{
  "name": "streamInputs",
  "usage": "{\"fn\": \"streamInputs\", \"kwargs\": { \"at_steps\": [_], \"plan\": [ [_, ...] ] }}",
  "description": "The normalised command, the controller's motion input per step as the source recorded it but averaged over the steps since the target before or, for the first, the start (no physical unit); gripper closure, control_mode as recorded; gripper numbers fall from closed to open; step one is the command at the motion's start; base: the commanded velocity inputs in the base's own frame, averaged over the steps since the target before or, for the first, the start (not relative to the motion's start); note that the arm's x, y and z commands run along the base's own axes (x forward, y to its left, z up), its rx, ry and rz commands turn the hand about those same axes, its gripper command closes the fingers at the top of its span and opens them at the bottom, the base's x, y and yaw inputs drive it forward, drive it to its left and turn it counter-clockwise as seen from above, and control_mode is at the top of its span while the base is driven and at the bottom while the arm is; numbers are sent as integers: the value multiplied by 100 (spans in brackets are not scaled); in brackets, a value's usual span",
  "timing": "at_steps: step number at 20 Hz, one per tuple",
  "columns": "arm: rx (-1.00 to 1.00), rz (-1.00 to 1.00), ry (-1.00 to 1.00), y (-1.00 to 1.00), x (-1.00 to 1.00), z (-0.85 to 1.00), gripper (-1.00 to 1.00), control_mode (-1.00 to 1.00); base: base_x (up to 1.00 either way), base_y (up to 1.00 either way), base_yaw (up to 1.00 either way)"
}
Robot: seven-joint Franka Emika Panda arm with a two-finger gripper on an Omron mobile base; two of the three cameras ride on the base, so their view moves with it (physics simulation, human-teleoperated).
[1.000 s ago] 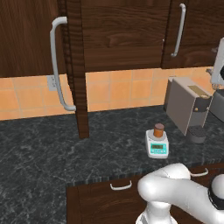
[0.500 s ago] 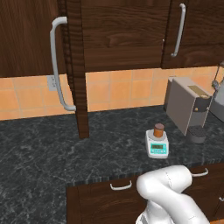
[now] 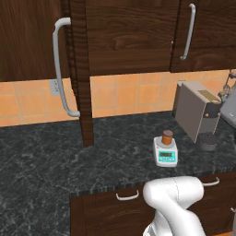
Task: Pick the jam and place it on the digital scale for weighing, and close the cabinet.
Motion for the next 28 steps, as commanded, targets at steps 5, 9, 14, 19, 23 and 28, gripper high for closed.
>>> {"fn": "streamInputs", "kwargs": {
  "at_steps": [5, 9, 14, 19, 23, 28],
  "plan": [
    [-3, -2, 10, 71, -100, 34, -100, -100, 0, 0, 0],
    [0, -20, -14, 100, -78, -54, -100, -100, 0, 0, 0],
    [6, -28, -30, 100, -58, -74, -100, -100, 0, 0, 0],
    [10, -24, -15, 100, -11, -100, -100, -100, 0, 0, 0],
    [12, -11, -6, 100, 44, -100, -100, -100, 0, 0, 0],
    [13, -8, -23, 100, 28, -86, -100, -100, 0, 0, 0]
  ]
}}
